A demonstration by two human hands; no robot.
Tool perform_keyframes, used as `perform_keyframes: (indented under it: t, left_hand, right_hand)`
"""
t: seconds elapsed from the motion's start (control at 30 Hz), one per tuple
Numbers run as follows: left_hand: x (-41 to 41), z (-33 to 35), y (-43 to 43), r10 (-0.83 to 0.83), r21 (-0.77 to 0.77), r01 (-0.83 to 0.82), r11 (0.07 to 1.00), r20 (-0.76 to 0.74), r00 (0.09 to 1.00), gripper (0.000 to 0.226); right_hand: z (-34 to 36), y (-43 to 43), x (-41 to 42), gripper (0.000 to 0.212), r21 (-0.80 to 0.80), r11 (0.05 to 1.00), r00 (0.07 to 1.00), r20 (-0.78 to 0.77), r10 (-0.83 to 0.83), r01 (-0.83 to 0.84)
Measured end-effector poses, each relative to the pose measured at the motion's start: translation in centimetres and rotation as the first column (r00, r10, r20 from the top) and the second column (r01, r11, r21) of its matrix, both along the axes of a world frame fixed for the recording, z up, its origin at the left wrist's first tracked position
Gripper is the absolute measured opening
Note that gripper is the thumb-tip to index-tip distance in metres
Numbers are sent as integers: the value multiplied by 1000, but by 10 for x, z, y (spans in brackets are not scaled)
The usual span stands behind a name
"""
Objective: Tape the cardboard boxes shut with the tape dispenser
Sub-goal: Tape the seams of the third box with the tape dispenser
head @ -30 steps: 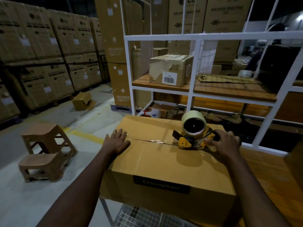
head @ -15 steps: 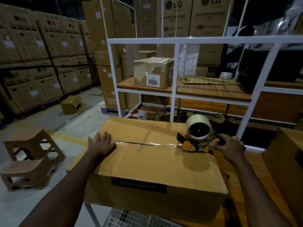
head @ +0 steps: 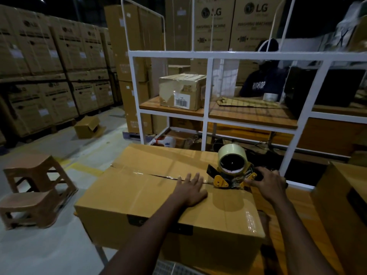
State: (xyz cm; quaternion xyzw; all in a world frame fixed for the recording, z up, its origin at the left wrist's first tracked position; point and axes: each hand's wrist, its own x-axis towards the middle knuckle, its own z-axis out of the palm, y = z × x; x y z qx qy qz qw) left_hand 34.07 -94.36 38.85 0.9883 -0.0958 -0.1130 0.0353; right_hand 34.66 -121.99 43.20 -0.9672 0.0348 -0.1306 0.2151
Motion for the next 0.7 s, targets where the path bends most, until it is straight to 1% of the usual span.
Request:
perform_keyframes:
  t: [0.07,0.17,0.27,0.33,0.43,0.57,0.63,0.7]
  left_hand:
    - [4,-1,30,57,13,-57,998,0,998,73]
    - [12,-2,96,177,13,-177,984,9,984,72]
    - [15,-2,169,339,56,-341,938,46,940,72]
    - [17,-1,207,410,77,-416,906,85,908,72]
    - [17,2,240,429,85,-441,894,125,894,70]
    - [17,2,253,418,89,-433,897,149,896,71]
    - [17,0,255,415,94,-430,898,142,899,72]
    - [18,0,256,416,107,-432,896,140,898,72]
  right_hand:
    - [-3,-2,2,72,-10,1000,1000,-1,22,-22]
    - [-4,-1,3,72,-29,1000,1000,-11,10,-11]
    - [-3,0,2,72,-21,1000,1000,-10,-18,18]
    - [-4,2,1,74,-10,999,999,-11,-45,45]
    - [-6,7,-1,72,32,996,997,-7,-82,83]
    - [-11,7,-2,70,105,990,995,-8,-95,95]
    - [-15,1,-1,74,135,985,994,-37,-106,110]
    - [-26,-10,5,83,172,977,991,-51,-120,127]
